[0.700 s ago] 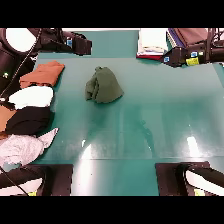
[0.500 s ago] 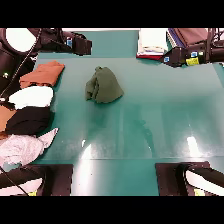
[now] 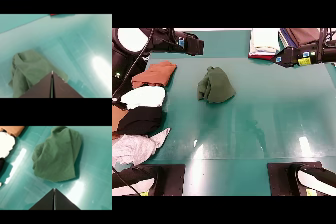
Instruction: Fold the shirts.
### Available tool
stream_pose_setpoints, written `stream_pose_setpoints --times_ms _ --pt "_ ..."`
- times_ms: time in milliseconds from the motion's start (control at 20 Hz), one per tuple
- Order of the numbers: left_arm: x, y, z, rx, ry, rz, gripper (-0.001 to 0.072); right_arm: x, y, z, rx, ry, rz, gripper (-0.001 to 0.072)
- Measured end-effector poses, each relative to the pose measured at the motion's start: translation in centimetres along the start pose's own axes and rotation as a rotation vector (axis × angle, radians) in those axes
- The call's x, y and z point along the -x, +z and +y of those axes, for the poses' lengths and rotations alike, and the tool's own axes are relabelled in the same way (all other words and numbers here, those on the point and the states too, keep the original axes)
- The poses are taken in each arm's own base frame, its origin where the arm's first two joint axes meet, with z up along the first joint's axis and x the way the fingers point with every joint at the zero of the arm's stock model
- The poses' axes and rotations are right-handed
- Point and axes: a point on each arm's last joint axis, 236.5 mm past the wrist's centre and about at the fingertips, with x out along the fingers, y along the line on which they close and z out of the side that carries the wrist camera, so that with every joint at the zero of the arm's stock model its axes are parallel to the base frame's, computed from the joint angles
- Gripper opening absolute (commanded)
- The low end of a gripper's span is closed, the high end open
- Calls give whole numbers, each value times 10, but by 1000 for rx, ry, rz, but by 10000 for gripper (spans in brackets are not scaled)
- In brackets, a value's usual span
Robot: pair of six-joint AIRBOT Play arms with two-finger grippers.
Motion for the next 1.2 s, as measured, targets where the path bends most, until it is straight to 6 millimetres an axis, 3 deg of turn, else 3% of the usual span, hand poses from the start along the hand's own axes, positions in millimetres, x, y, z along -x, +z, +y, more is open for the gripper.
stream_pose_setpoints --times_ms 50,100,200,300,500,650,700,750,800,850,950,1050,1200 --pt "-1 3 0 0 1 -12 324 0 0 0 0 0 0 19" --pt "-3 4 2 0 5 -19 558 0 0 0 0 0 0 19" --pt "-18 -3 8 4 14 -3 581 0 2 0 0 -2 -8 19" --pt "-45 -27 16 16 21 68 581 0 6 -1 0 -7 -24 19" --pt "-109 -113 37 92 38 313 581 0 9 -1 0 -7 -39 19" --pt "-138 -173 45 168 49 474 580 0 10 -1 -1 -7 -44 19" --pt "-142 -186 45 190 49 508 553 0 11 -1 -1 -7 -46 19" --pt "-146 -195 45 210 48 532 402 0 11 -1 -1 -8 -47 19" --pt "-148 -202 45 222 46 550 161 0 11 -1 -1 -8 -47 19" --pt "-150 -207 44 234 45 564 27 0 11 -1 -1 -8 -47 19" --pt "-150 -208 42 245 42 571 21 0 11 -1 -2 -6 -48 19" --pt "-142 -195 40 240 39 551 20 1 12 0 1 -6 -52 20" --pt "-107 -125 34 174 47 407 19 15 23 10 29 -9 -100 19"
